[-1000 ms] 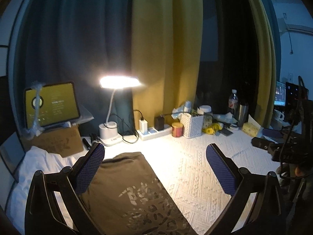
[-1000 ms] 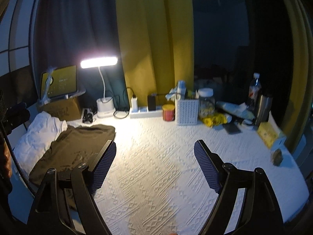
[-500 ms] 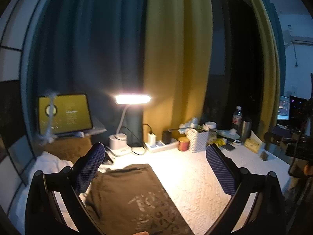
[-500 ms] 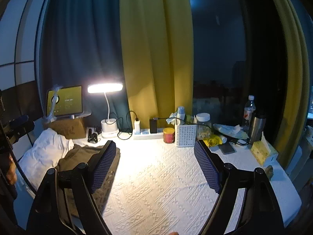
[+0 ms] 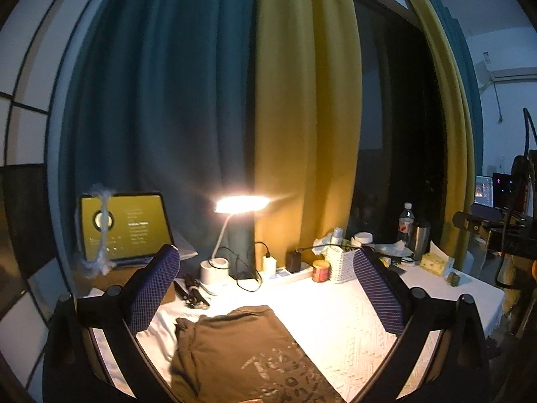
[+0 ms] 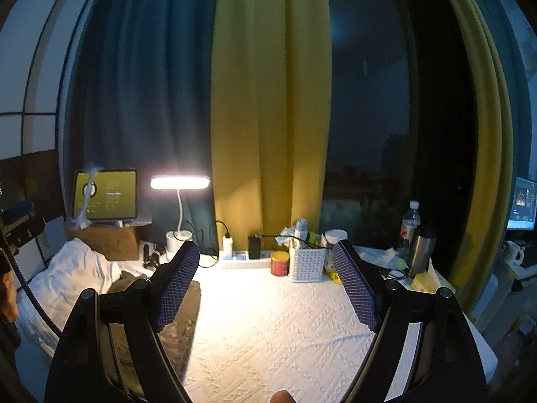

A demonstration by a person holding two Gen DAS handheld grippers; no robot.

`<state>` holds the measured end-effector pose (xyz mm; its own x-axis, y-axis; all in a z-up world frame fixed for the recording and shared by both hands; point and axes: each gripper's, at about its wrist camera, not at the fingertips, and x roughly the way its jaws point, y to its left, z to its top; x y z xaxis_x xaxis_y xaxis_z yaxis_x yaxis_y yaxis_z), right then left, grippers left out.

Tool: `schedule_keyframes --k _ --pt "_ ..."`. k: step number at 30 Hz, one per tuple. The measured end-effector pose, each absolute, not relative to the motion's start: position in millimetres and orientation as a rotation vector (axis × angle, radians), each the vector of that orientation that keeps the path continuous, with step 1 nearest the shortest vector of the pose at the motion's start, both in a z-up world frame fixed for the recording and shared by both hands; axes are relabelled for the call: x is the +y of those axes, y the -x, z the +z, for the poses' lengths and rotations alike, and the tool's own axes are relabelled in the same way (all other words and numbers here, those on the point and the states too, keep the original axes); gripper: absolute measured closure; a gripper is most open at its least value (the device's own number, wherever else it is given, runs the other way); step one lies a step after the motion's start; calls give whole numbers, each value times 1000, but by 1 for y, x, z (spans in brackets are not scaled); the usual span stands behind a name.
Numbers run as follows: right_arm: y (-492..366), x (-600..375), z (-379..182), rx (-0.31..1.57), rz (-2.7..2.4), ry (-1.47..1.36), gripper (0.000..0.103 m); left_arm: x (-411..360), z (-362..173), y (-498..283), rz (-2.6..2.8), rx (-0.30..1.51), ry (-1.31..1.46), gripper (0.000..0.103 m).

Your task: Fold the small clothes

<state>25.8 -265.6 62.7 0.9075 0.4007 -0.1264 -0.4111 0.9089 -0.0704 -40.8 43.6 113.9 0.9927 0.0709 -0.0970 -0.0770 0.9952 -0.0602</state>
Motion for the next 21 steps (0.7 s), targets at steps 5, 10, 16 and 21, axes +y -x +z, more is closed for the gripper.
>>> schedule_keyframes --k 5,10,16,21 --pt "-16 -257 75 81 440 92 19 52 121 53 97 51 67 1" --pt "-7 -248 84 54 460 101 19 58 124 58 125 42 60 1" --pt "-5 -241 87 48 473 99 19 62 125 61 133 39 56 1" --pt "-8 -233 83 58 472 110 19 62 122 56 128 54 52 1"
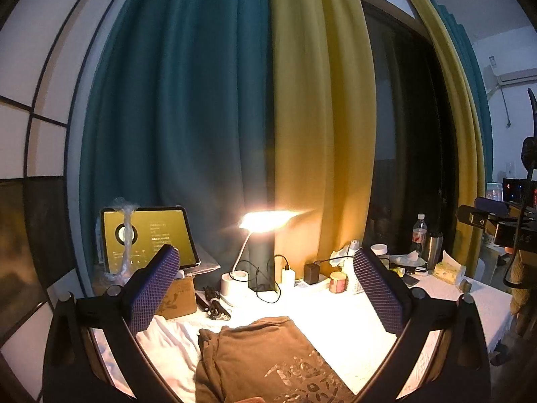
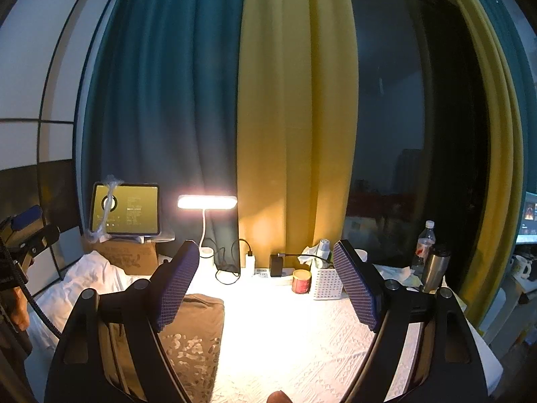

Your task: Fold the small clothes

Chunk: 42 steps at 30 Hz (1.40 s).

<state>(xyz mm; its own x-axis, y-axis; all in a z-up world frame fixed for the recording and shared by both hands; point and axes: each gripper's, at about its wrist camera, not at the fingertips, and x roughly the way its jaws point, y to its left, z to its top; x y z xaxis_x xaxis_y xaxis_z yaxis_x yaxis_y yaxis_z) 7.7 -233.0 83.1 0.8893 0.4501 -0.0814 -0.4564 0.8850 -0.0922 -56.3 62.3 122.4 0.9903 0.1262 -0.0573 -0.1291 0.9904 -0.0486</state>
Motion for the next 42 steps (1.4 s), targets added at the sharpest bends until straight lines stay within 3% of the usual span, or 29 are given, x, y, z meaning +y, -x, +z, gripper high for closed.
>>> schedule_keyframes --k 42 --pt "-19 -239 73 90 448 99 19 52 123 41 101 90 45 1"
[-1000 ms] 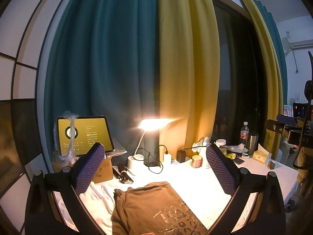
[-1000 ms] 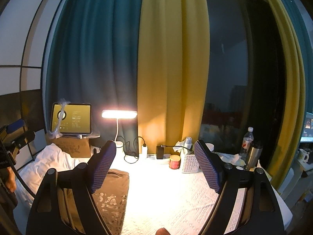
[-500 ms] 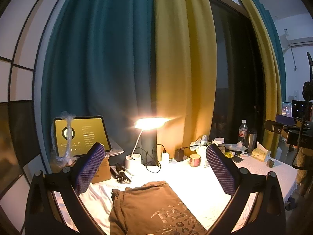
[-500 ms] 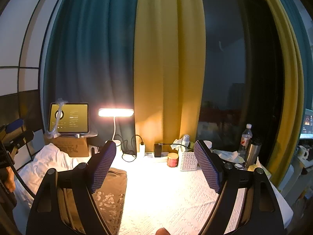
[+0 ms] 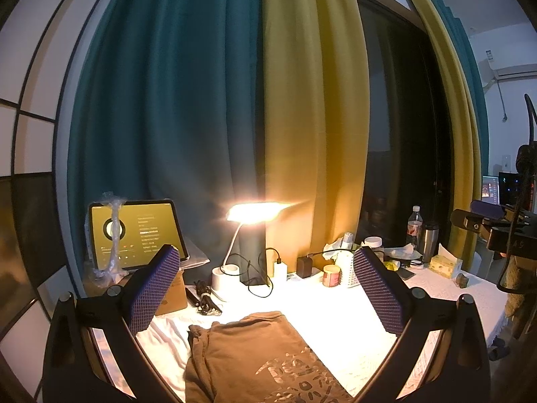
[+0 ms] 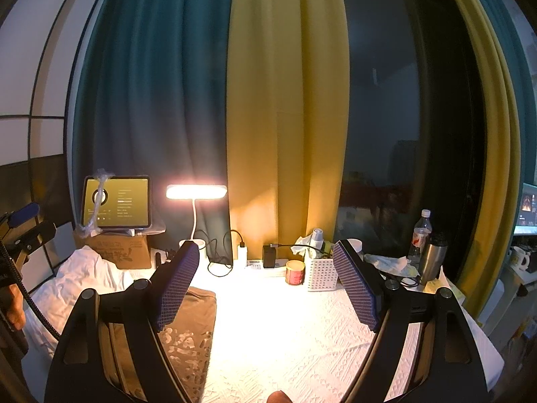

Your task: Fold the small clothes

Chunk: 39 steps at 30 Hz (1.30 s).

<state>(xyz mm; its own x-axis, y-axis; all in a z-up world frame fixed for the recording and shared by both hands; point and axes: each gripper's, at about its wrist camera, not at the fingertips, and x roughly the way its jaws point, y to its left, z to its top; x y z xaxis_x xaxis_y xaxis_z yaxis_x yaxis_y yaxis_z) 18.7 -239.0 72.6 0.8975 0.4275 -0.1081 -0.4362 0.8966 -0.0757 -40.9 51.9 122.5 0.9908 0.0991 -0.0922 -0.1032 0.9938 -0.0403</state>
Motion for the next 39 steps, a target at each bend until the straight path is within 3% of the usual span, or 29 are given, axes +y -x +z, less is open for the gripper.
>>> schedule_keyframes --k 39 --pt "-20 -241 65 103 436 89 19 47 123 35 78 102 44 1"
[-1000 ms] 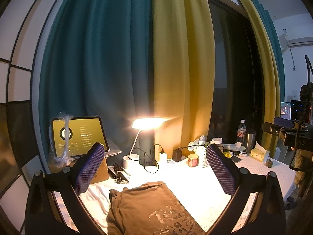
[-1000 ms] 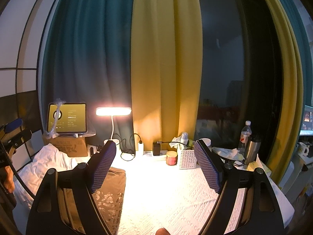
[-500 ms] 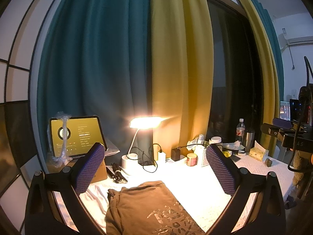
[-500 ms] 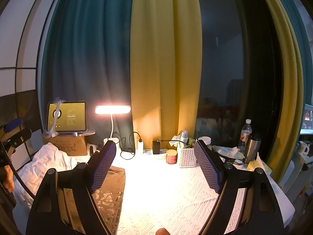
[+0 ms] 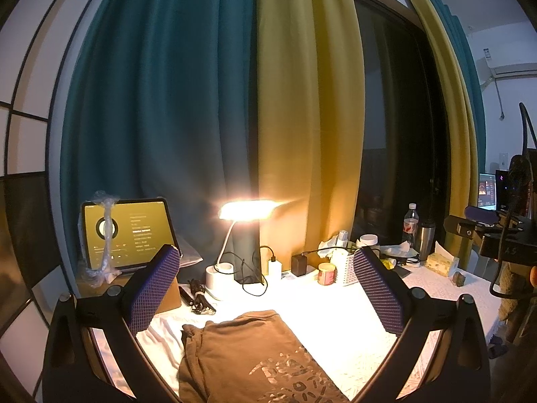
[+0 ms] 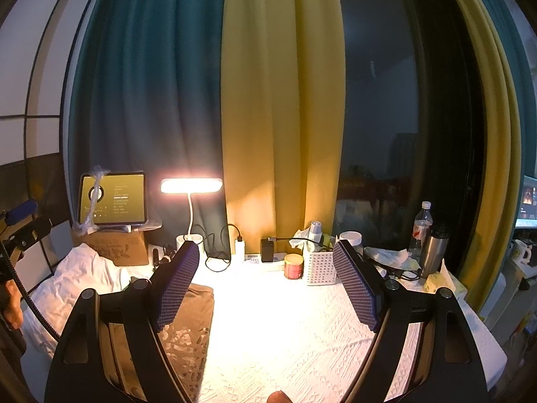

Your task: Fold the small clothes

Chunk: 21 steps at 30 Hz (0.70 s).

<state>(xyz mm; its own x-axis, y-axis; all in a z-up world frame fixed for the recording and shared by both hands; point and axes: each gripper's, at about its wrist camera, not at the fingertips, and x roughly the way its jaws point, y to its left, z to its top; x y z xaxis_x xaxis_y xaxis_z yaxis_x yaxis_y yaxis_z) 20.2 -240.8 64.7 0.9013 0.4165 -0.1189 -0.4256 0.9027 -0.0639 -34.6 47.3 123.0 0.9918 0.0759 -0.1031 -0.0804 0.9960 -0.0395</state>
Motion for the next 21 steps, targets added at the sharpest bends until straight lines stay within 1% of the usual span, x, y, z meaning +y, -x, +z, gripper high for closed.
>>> schedule_keyframes --k 13,16,18,21 --pt "-30 -241 55 138 441 85 19 49 122 25 43 115 70 1" --pt "-41 -238 50 162 444 85 19 57 118 16 30 149 86 1" --pt "-54 -237 42 194 448 89 19 75 107 5 31 205 134 1" --pt "-79 -236 16 280 461 100 19 124 65 -18 108 327 272 1"
